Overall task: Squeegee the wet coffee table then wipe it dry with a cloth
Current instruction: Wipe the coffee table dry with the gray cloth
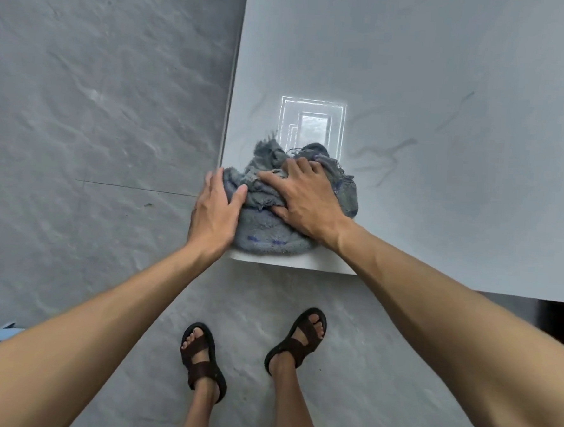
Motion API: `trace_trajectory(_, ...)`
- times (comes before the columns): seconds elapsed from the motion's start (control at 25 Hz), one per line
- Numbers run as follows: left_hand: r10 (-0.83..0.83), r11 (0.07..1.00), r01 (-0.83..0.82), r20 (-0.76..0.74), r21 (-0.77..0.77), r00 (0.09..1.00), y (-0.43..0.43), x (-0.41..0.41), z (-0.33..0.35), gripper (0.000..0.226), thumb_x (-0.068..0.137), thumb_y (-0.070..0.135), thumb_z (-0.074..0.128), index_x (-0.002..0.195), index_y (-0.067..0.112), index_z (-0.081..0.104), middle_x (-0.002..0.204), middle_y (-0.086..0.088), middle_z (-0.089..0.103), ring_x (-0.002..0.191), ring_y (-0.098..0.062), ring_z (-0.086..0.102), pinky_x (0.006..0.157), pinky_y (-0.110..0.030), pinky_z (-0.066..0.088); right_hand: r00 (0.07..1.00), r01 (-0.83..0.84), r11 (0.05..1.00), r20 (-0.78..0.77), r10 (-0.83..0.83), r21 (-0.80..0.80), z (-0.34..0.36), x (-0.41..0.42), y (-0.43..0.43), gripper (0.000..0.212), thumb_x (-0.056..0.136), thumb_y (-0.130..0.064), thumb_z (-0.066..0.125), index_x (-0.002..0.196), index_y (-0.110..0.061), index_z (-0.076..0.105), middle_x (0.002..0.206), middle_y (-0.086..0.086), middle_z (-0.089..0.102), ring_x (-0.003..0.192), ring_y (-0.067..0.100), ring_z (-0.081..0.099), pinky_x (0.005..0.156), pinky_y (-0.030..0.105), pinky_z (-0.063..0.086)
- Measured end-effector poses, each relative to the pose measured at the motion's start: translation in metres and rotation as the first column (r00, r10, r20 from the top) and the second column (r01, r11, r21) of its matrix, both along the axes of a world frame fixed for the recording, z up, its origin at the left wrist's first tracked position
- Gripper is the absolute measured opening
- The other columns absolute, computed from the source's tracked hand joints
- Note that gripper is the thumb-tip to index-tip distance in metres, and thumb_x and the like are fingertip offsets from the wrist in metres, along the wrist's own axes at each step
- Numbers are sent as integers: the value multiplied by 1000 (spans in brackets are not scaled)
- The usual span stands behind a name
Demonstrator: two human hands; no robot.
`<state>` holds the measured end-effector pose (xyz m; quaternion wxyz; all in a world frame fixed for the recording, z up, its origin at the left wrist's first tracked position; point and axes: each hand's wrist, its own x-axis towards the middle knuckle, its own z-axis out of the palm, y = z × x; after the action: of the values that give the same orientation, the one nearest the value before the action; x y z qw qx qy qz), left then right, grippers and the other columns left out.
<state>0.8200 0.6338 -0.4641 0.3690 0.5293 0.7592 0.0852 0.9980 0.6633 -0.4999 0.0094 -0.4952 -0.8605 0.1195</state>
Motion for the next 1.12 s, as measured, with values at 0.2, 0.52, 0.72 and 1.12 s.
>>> trace_trajectory(0.2, -335, 942, 329, -151, -64, 930, -11, 39, -4, 66, 99, 46, 34, 153, 14, 13, 162, -15, 3, 150, -26, 0, 123, -38, 4, 999, -45, 998, 16, 46, -53, 2, 116, -4, 60, 80, -48, 60, 136, -36, 43, 117, 8, 49, 105, 27, 44, 92, 43, 37)
trace_trajectory(0.52, -394, 919, 378, -276, -112, 877, -2, 82, 0, 51, 96, 50, 40, 128, 9, 39, 140, -23, 37, 132, -38, 35, 107, -48, 36, 468, 883, 469, 60, -882, 1, 2, 301, -98, 55, 84, -50, 59, 133, -32, 44, 118, 16, 52, 114, 35, 45, 97, 46, 34)
trace_trajectory(0.72, -155, 987, 160, -163, 19, 974, 9, 68, 10, 37, 94, 42, 41, 119, 15, 45, 102, -4, 58, 86, -25, 50, 76, -35, 37, -254, 967, -254, -18, -967, 24, -12, 235, -83, 60, 83, -52, 59, 136, -30, 43, 132, 18, 50, 125, 35, 40, 104, 46, 26)
trace_trajectory(1.12, 123, 988, -125, 27, 94, 992, 0, 7, 11, 34, 93, 33, 47, 121, 14, 47, 122, -8, 60, 111, -29, 56, 86, -34, 40, 678, 728, 685, -131, -724, -20, -10, -25, -67, 60, 79, -45, 64, 133, -29, 43, 112, 9, 51, 102, 26, 46, 97, 40, 36)
